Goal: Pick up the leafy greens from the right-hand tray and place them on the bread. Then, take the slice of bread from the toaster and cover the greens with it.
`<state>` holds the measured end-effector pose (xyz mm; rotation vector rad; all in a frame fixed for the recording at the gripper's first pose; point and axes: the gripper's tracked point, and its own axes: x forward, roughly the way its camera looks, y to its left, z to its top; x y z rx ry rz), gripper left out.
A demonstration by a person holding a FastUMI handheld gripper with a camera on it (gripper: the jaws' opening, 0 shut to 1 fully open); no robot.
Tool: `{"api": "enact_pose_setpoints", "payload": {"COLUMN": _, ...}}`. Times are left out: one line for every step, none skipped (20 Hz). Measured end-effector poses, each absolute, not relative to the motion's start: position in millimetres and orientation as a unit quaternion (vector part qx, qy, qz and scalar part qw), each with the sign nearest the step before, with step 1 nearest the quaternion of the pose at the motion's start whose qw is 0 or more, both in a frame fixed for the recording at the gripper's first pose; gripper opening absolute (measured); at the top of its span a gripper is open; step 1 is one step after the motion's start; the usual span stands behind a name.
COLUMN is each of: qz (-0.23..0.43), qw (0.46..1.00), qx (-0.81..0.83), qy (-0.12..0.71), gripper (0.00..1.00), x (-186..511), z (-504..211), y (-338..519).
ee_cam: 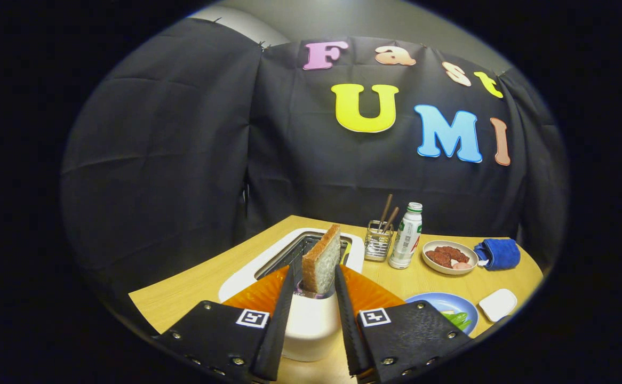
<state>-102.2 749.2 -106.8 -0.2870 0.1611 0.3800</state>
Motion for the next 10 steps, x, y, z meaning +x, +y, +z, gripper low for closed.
{"api": "enact_pose_setpoints", "payload": {"qz": 0.176, "qw": 0.971, "qx": -0.142, "qy": 0.078, "gripper": 0.47, "x": -97, "z": -105, "y": 749}}
{"api": "enact_pose_setpoints", "payload": {"qz": 0.165, "qw": 0.973, "qx": -0.146, "qy": 0.075, "gripper": 0.48, "x": -92, "z": -104, "y": 748}}
{"api": "enact_pose_setpoints", "payload": {"qz": 0.156, "qw": 0.973, "qx": -0.150, "qy": 0.075, "gripper": 0.47, "x": -86, "z": -103, "y": 751}}
{"api": "enact_pose_setpoints", "payload": {"qz": 0.156, "qw": 0.973, "qx": -0.150, "qy": 0.086, "gripper": 0.47, "x": -81, "z": -111, "y": 755}}
{"api": "enact_pose_setpoints", "payload": {"qz": 0.160, "qw": 0.971, "qx": -0.150, "qy": 0.098, "gripper": 0.46, "x": -82, "z": -117, "y": 759}}
{"api": "enact_pose_setpoints", "payload": {"qz": 0.155, "qw": 0.974, "qx": -0.138, "qy": 0.093, "gripper": 0.45, "x": -81, "z": -115, "y": 761}}
{"api": "enact_pose_setpoints", "payload": {"qz": 0.151, "qw": 0.975, "qx": -0.136, "qy": 0.093, "gripper": 0.18, "x": -79, "z": -114, "y": 762}}
{"api": "enact_pose_setpoints", "payload": {"qz": 0.143, "qw": 0.977, "qx": -0.136, "qy": 0.087, "gripper": 0.18, "x": -77, "z": -114, "y": 757}}
{"api": "enact_pose_setpoints", "payload": {"qz": 0.148, "qw": 0.975, "qx": -0.145, "qy": 0.084, "gripper": 0.09, "x": -78, "z": -117, "y": 759}}
{"api": "enact_pose_setpoints", "payload": {"qz": 0.152, "qw": 0.974, "qx": -0.152, "qy": 0.070, "gripper": 0.09, "x": -76, "z": -112, "y": 759}}
